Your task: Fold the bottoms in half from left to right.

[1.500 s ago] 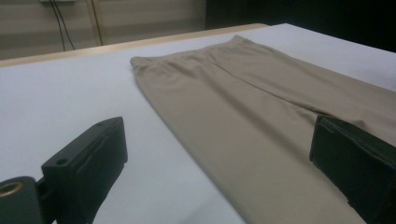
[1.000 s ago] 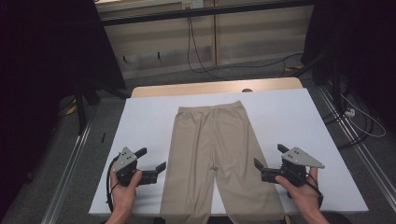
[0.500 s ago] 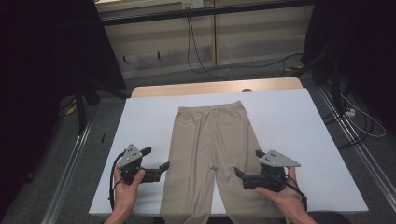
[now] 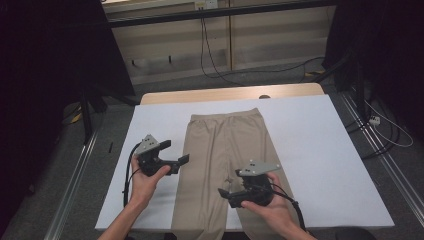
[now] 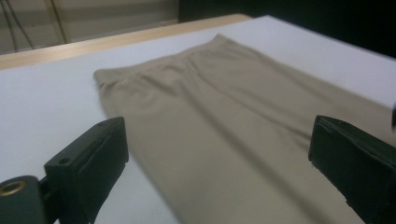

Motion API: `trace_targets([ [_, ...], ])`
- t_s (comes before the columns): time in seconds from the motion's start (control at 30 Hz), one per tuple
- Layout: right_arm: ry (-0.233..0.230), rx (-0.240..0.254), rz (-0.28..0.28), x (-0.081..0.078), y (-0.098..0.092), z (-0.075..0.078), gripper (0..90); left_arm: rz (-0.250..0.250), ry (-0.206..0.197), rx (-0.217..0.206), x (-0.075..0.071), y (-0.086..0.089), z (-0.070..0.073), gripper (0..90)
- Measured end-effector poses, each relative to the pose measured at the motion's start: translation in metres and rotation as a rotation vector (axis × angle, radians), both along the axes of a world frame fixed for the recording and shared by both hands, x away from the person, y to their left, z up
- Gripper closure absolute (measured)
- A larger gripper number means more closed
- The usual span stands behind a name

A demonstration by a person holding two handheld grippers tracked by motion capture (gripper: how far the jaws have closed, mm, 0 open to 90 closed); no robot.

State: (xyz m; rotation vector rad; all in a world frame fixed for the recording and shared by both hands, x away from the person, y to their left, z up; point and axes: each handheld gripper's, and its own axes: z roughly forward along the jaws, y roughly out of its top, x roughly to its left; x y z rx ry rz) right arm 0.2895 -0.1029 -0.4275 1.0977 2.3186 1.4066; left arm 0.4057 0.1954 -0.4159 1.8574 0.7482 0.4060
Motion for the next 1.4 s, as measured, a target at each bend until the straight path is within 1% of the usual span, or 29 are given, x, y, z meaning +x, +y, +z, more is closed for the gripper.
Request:
trace_targets([
  [0.03, 0.006, -0.004, 0.023, 0.000, 0.007, 0.002, 15.3, 0.013, -0.020, 0.038, 0.005, -0.004, 0.002, 6.2],
  [0.07, -0.007, -0.012, 0.029, -0.001, 0.013, 0.005, 15.7, 0.010, -0.023, 0.027, 0.012, -0.007, 0.003, 6.1],
  [0.1, -0.023, -0.022, 0.038, -0.001, 0.019, 0.006, 16.3, 0.001, -0.012, 0.019, 0.019, -0.009, 0.005, 6.2],
  [0.13, -0.034, -0.036, 0.052, 0.000, 0.026, 0.007, 16.3, 0.001, -0.012, 0.019, 0.019, -0.009, 0.005, 6.2],
  [0.17, -0.031, -0.047, 0.060, 0.001, 0.032, 0.007, 16.7, -0.003, 0.024, 0.033, 0.031, -0.013, 0.007, 6.2],
  [0.23, -0.005, -0.062, 0.097, 0.005, 0.043, 0.006, 21.6, 0.007, 0.011, 0.038, 0.040, -0.017, 0.006, 6.7],
  [0.3, 0.009, -0.079, 0.108, 0.007, 0.054, 0.002, 18.8, 0.032, 0.021, 0.040, 0.048, -0.018, 0.004, 7.4],
  [0.37, 0.022, -0.074, 0.131, 0.008, 0.064, -0.003, 18.3, 0.045, 0.034, 0.009, 0.054, -0.018, 0.001, 7.6],
  [0.4, 0.032, -0.096, 0.142, 0.008, 0.070, -0.005, 17.8, 0.045, 0.034, 0.009, 0.054, -0.018, 0.001, 8.3],
  [0.43, 0.036, -0.106, 0.143, 0.007, 0.075, -0.006, 15.9, 0.077, 0.023, -0.001, 0.059, -0.017, -0.002, 8.4],
  [0.5, 0.029, -0.090, 0.144, 0.003, 0.085, -0.008, 15.1, 0.089, 0.024, -0.010, 0.062, -0.016, -0.006, 8.8],
  [0.53, 0.018, -0.094, 0.156, 0.001, 0.090, -0.008, 15.0, 0.095, 0.030, -0.016, 0.063, -0.015, -0.008, 8.9],
  [0.6, 0.008, -0.121, 0.153, -0.001, 0.101, -0.009, 15.5, 0.115, 0.048, -0.003, 0.064, -0.014, -0.011, 8.5],
  [0.63, 0.012, -0.135, 0.174, -0.001, 0.106, -0.010, 18.9, 0.104, 0.050, -0.001, 0.064, -0.015, -0.011, 8.1],
  [0.67, 0.010, -0.145, 0.188, -0.003, 0.112, -0.011, 25.4, 0.096, 0.047, -0.006, 0.064, -0.015, -0.010, 8.1],
  [0.73, -0.011, -0.153, 0.204, -0.006, 0.122, -0.013, 34.4, 0.093, 0.043, -0.006, 0.063, -0.015, -0.010, 8.0],
  [0.77, -0.002, -0.153, 0.221, -0.006, 0.127, -0.015, 36.7, 0.093, 0.040, -0.006, 0.063, -0.016, -0.011, 7.9],
  [0.83, 0.018, -0.153, 0.235, -0.007, 0.135, -0.017, 46.0, 0.094, 0.050, 0.013, 0.064, -0.016, -0.013, 7.5],
  [0.9, 0.031, -0.145, 0.234, -0.009, 0.141, -0.019, 51.4, 0.084, 0.065, 0.022, 0.065, -0.015, -0.015, 7.3],
  [0.93, 0.029, -0.160, 0.235, -0.010, 0.144, -0.021, 55.2, 0.087, 0.071, 0.018, 0.065, -0.015, -0.016, 7.3],
  [0.97, 0.028, -0.184, 0.225, -0.012, 0.147, -0.022, 56.2, 0.084, 0.074, 0.019, 0.065, -0.015, -0.016, 7.3],
  [1.03, 0.049, -0.174, 0.232, -0.014, 0.150, -0.027, 57.1, 0.090, 0.072, 0.024, 0.065, -0.015, -0.016, 7.4],
  [1.07, 0.055, -0.181, 0.235, -0.016, 0.152, -0.029, 56.8, 0.088, 0.074, 0.022, 0.065, -0.014, -0.016, 7.4],
  [1.13, 0.029, -0.198, 0.230, -0.020, 0.156, -0.030, 53.8, 0.086, 0.080, 0.025, 0.066, -0.014, -0.017, 7.4],
  [1.2, 0.032, -0.200, 0.225, -0.022, 0.158, -0.030, 51.3, 0.090, 0.084, 0.020, 0.066, -0.014, -0.018, 7.4],
  [1.23, 0.019, -0.204, 0.217, -0.026, 0.162, -0.033, 43.8, 0.092, 0.091, 0.028, 0.067, -0.013, -0.020, 7.4],
  [1.3, -0.018, -0.240, 0.210, -0.033, 0.168, -0.035, 37.4, 0.098, 0.097, 0.032, 0.069, -0.013, -0.021, 7.5],
  [1.33, -0.025, -0.255, 0.197, -0.035, 0.171, -0.035, 37.4, 0.100, 0.097, 0.027, 0.069, -0.013, -0.022, 7.6],
  [1.4, -0.014, -0.248, 0.189, -0.035, 0.170, -0.035, 39.7, 0.102, 0.104, 0.025, 0.069, -0.012, -0.022, 8.1],
])
